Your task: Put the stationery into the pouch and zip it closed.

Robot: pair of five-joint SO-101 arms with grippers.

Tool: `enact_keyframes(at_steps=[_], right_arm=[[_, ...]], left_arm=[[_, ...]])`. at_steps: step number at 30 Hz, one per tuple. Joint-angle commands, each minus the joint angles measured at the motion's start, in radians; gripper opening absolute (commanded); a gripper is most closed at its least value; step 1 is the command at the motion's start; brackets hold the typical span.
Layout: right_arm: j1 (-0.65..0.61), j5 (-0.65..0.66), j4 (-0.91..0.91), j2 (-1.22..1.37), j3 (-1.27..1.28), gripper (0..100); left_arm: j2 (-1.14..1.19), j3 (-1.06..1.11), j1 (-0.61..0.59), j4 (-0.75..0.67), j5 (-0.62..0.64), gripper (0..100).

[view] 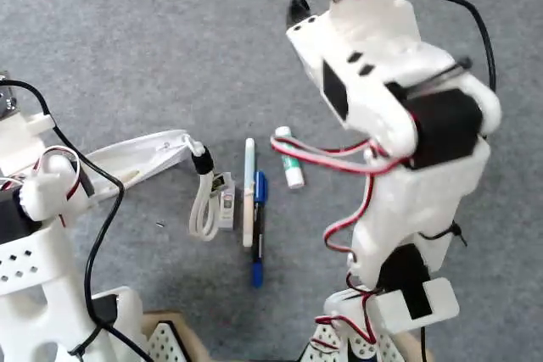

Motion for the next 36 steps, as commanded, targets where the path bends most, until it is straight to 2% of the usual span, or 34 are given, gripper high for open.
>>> enact_keyframes(at_steps=[1,8,15,19,23,30,36], right_arm=[[0.038,0.005,0.003,-0.016,0.153,18.6],[0.037,0.000,-0.017,-0.024,0.496,18.7],[0.040,-0.003,-0.051,-0.022,0.584,18.5],[0.066,-0.114,-0.072,-0.025,0.624,18.5],[0.077,-0.123,-0.091,-0.018,0.708,18.5],[0.078,-0.181,-0.305,-0.056,1.013,18.4],[0.074,-0.178,-0.486,-0.107,1.198,18.4]], left_arm=[[0.032,0.028,-0.005,-0.025,0.006,3],[0.032,0.028,-0.005,-0.025,0.006,3],[0.032,0.028,-0.005,-0.025,0.006,3],[0.032,0.028,-0.007,-0.025,0.006,3],[0.031,0.028,-0.008,-0.025,0.006,3],[0.031,0.028,-0.008,-0.025,0.006,3],[0.031,0.028,-0.007,-0.025,0.006,3]])
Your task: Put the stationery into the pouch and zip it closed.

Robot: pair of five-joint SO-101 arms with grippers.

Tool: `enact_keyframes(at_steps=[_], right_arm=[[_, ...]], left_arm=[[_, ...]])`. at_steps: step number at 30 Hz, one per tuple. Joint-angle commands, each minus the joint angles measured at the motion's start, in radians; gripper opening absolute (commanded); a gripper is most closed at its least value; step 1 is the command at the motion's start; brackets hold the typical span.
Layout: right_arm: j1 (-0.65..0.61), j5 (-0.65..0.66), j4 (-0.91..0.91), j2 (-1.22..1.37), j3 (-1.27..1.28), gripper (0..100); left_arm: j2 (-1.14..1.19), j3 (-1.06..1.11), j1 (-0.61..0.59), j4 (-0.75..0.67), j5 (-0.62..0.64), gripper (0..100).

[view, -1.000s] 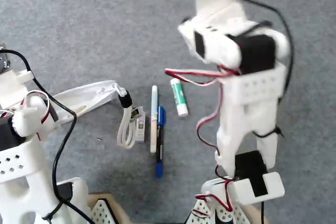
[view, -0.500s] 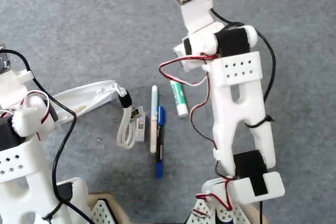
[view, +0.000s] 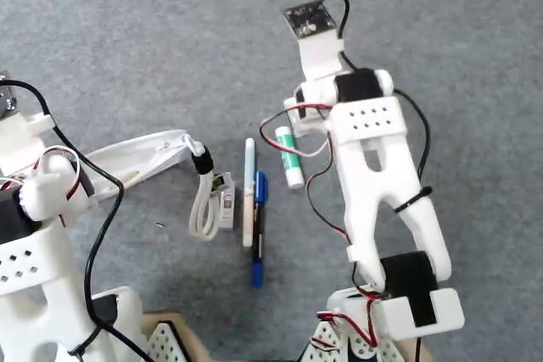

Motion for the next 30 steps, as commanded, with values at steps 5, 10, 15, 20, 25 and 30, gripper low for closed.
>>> enact_keyframes(at_steps=[5,10,15,20,25,30], right_arm=[[0.002,-0.006,-0.158,-0.028,0.099,18.4],[0.000,-0.006,-0.170,0.059,0.073,18.4],[-0.009,-0.014,-0.092,0.173,-0.027,18.4],[-0.068,-0.014,-0.052,0.255,-0.102,18.4],[-0.100,-0.014,-0.052,0.329,-0.166,18.4],[-0.092,-0.011,-0.014,0.437,-0.248,18.5]], left_arm=[[0.031,0.028,-0.007,-0.025,0.006,3],[0.031,0.028,-0.007,-0.025,0.006,3],[0.031,0.028,-0.007,-0.025,0.006,3],[0.031,0.028,-0.007,-0.025,0.006,3],[0.031,0.028,-0.007,-0.025,0.006,3],[0.031,0.028,-0.007,-0.025,0.006,3]])
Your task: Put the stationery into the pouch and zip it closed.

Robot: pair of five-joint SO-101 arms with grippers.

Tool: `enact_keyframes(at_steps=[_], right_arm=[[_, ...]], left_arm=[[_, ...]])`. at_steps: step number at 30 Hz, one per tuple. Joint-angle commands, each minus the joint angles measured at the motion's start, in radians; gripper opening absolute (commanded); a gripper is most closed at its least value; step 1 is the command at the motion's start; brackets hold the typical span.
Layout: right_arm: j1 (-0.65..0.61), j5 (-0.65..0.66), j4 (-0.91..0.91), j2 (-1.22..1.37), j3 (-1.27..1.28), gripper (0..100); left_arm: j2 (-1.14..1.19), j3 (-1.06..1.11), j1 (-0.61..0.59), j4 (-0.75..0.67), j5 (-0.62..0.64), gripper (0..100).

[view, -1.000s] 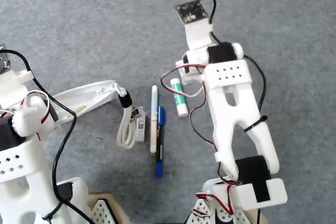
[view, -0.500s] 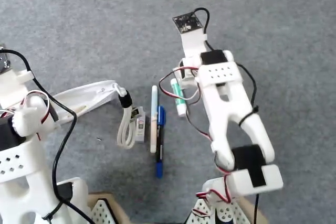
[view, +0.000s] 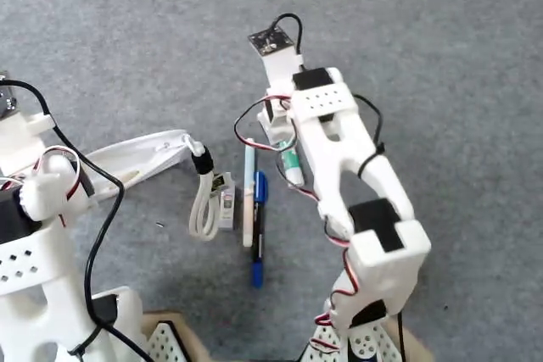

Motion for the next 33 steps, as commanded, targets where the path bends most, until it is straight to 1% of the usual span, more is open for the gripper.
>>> enact_keyframes(at_steps=[1,11,17,18,23,33], right_arm=[[-0.006,-0.009,0.040,0.053,-0.105,18.5],[-0.006,-0.009,0.143,0.260,-0.325,18.4],[-0.006,-0.009,0.163,0.305,-0.367,18.2],[-0.006,-0.009,0.163,0.306,-0.367,17.3],[-0.006,-0.002,0.157,0.308,-0.367,6.7],[-0.008,-0.008,0.160,0.295,-0.367,6.4]], left_arm=[[0.031,0.028,-0.007,-0.025,0.006,3],[0.031,0.028,-0.007,-0.025,0.006,3],[0.031,0.028,-0.007,-0.025,0.006,3],[0.031,0.028,-0.007,-0.025,0.006,3],[0.031,0.028,-0.007,-0.025,0.006,3],[0.031,0.028,-0.007,-0.025,0.006,3]])
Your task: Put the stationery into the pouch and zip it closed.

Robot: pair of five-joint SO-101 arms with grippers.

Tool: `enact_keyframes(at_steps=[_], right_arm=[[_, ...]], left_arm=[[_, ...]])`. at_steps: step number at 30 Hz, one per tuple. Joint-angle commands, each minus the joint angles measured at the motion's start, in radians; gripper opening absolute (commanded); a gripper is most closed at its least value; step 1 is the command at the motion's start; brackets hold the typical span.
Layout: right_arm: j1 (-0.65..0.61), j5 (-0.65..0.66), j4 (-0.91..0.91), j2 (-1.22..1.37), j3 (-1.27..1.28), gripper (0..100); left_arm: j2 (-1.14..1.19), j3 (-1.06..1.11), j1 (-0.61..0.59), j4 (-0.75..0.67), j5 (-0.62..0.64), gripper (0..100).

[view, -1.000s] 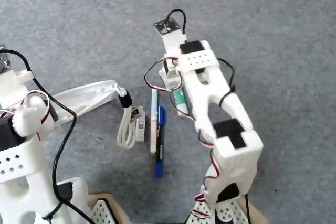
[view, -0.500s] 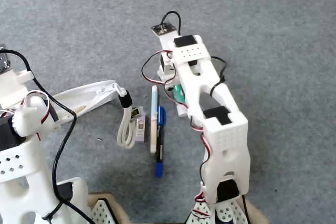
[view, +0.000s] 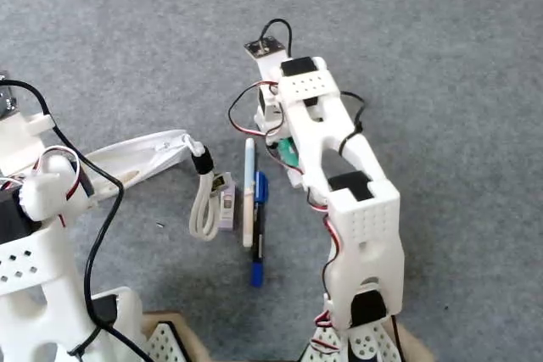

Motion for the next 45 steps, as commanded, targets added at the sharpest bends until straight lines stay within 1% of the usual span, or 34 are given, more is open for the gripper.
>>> enact_keyframes(at_steps=[1,7,22,25,34,37,45], right_arm=[[-0.006,-0.005,0.005,-0.030,-0.047,6.4],[-0.011,-0.005,0.006,-0.124,-0.047,6.3],[-0.015,-0.006,0.008,-0.466,-0.042,6.3],[-0.048,-0.006,0.008,-0.553,-0.045,6.3],[-0.224,-0.006,0.000,-0.800,-0.042,6.1],[-0.258,-0.006,-0.003,-0.854,-0.045,4.0],[-0.308,-0.006,-0.008,-0.949,-0.047,3.4]], left_arm=[[0.031,0.028,-0.007,-0.025,0.006,3],[0.031,0.028,-0.007,-0.025,0.006,3],[0.031,0.028,-0.007,-0.025,0.006,3],[0.031,0.028,-0.007,-0.025,0.006,3],[0.031,0.028,-0.007,-0.025,0.006,3],[0.031,0.028,-0.007,-0.025,0.006,3],[0.031,0.028,-0.007,-0.025,0.006,3]])
